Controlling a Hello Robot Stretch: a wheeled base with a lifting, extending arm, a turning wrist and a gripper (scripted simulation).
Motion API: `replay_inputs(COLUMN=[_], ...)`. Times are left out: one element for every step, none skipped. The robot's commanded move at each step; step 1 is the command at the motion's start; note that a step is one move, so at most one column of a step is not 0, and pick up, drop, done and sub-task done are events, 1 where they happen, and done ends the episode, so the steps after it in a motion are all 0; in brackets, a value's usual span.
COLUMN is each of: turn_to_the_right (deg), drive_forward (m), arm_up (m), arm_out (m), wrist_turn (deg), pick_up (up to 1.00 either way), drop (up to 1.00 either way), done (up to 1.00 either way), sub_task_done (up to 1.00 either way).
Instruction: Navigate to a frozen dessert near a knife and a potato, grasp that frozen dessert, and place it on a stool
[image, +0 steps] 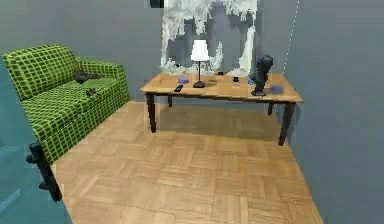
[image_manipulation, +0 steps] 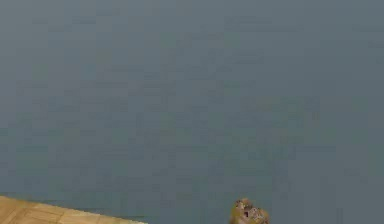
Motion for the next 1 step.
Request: replay_inputs(turn_to_the_right=[-45.0], drive_forward=[0.0], arm_up=[0.0], arm_out=[0.0], wrist_turn=[0.0], pick_up=[0.0], drop=[0.0], done=[0.0], sub_task_done=[0.0])
